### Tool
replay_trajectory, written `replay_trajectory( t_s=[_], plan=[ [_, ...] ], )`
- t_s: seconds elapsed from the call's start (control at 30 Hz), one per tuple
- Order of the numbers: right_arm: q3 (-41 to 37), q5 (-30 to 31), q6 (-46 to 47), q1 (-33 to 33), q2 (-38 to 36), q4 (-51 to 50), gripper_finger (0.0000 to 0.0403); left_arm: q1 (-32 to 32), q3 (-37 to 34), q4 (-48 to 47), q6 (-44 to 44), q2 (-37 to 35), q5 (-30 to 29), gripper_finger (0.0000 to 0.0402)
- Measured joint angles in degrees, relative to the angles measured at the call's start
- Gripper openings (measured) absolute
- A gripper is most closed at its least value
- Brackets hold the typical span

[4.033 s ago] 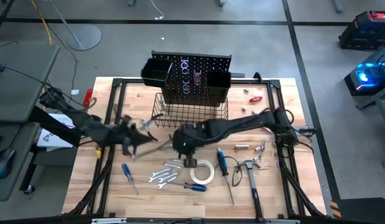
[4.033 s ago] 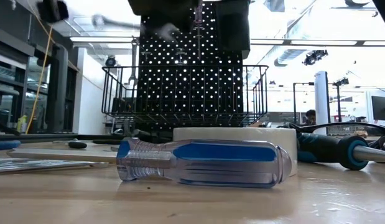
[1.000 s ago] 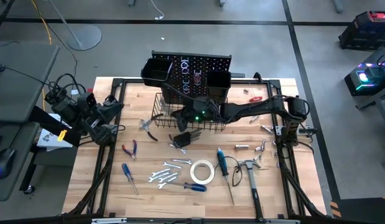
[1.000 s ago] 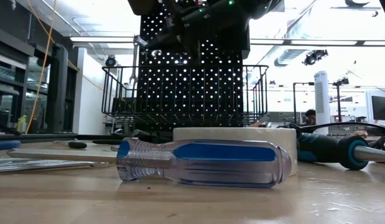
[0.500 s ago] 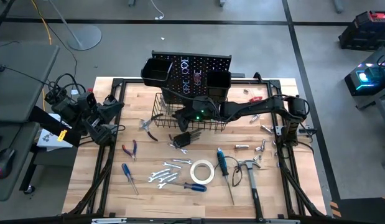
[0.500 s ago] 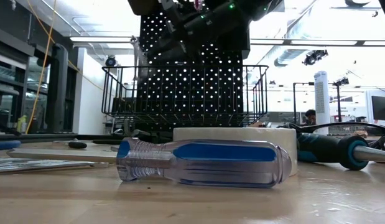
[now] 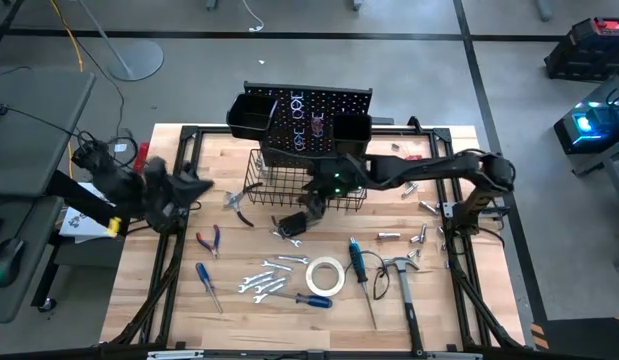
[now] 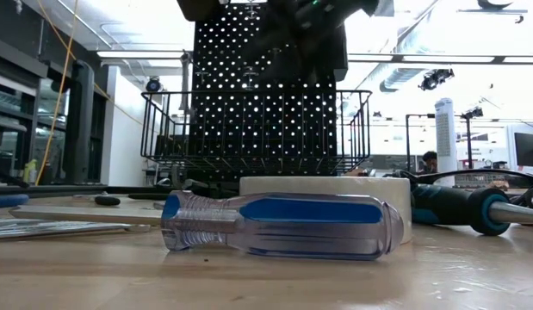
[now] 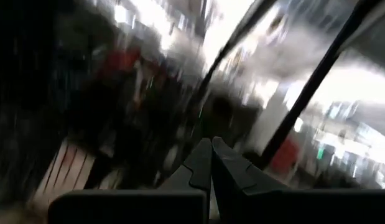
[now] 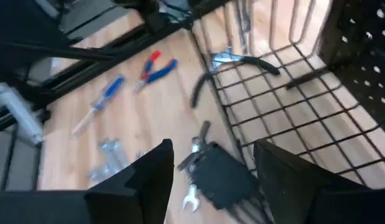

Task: Hang tools onto peg board
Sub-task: Hang the blue transparent screwdriver on the pegboard

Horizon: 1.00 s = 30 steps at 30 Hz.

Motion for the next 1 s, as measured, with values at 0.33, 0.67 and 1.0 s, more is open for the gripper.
replay_trajectory(
  t_s=[0.33,0.67,1.0],
  plan=[
    [0.0,0.3,1.6,4.5,-9.3,-3.3,0.0211,0.0,0.0,-25.9,-24.0,14.5,14.9,0.0026],
    [0.0,1.6,11.5,15.2,-9.4,-10.5,0.0211,5.1,1.4,-26.8,-6.9,33.9,33.5,0.0153],
    [-0.1,10.8,20.7,25.2,-6.5,-20.5,0.0209,10.0,14.3,-26.0,13.3,51.3,39.6,0.0237]
  ],
)
